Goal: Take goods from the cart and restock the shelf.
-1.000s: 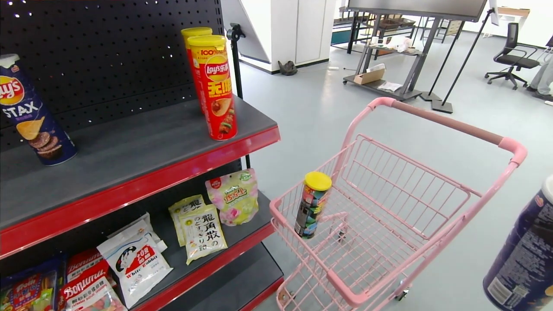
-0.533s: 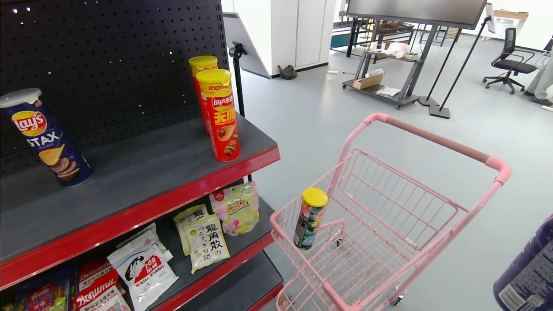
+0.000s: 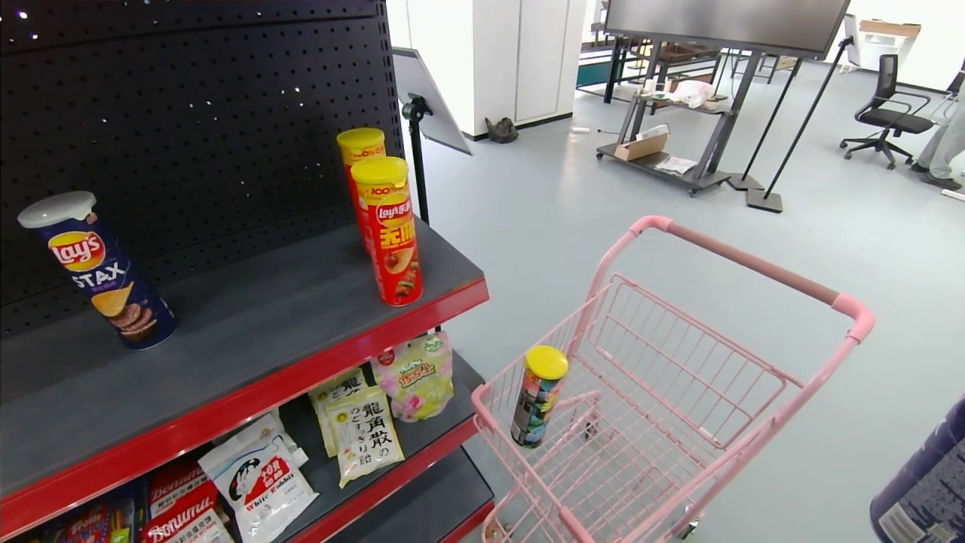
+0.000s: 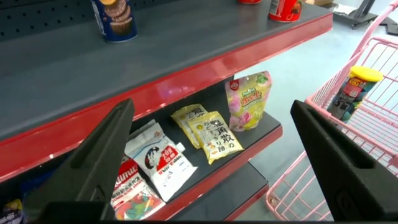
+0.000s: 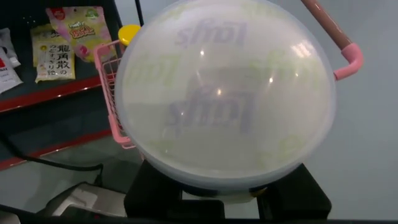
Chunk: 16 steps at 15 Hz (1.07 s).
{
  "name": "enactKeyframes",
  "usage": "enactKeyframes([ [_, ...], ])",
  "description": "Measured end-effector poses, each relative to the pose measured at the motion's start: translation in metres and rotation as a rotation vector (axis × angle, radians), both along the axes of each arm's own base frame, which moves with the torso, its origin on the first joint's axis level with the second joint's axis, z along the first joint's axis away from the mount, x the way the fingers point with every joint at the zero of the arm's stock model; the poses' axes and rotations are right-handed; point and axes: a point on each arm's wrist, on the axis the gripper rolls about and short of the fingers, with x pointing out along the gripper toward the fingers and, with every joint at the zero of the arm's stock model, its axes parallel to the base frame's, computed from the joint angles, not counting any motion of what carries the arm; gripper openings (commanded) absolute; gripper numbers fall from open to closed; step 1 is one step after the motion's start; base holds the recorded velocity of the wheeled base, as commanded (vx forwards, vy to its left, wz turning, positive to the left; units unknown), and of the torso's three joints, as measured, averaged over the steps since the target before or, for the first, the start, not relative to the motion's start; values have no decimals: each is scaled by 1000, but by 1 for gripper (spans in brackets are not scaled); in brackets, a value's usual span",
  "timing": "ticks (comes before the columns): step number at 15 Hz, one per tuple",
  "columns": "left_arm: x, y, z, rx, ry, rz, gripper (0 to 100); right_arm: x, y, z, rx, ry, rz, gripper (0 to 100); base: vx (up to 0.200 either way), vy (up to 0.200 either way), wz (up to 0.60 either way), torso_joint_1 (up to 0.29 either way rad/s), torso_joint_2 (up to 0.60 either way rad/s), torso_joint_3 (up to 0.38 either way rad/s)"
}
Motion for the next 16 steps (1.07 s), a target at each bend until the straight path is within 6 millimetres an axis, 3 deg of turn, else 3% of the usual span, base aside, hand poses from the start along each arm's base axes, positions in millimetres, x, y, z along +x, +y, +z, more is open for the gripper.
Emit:
enactKeyframes([
  [3,0,0,0,1,0,0,100,1,0,0,-17,-2,5,0,0,0,0,95,-237,-128],
  [14,0,0,0,1,0,0,100,2,-1,-1,-29,6,-24,0,0,0,600,8,-6,-3],
  [16,0,0,0,-1,0,0,100,2,-1,-1,-28,2,-23,0,0,0,0,0,0,0],
])
